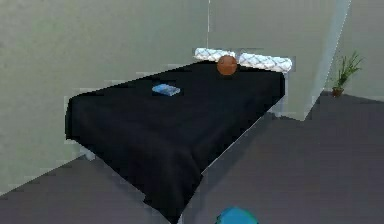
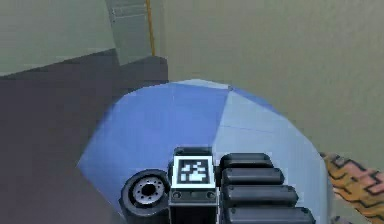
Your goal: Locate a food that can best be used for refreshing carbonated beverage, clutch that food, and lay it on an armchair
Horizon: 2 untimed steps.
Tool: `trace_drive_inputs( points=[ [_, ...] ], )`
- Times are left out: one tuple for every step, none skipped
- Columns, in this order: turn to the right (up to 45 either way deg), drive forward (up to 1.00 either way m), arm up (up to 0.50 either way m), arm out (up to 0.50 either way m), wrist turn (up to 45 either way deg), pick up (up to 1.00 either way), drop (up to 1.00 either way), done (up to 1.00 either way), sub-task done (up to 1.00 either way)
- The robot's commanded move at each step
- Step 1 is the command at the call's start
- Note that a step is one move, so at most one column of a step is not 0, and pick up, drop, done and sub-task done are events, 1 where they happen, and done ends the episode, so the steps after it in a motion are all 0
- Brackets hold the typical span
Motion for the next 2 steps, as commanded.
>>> trace_drive_inputs(
  points=[
    [33.0, 0.0, 0.0, 0.0, 0.0, 0.0, 0.0, 0.0, 0.0],
    [3.0, 0.0, 0.0, 0.0, 0.0, 0.0, 0.0, 0.0, 0.0]
  ],
)
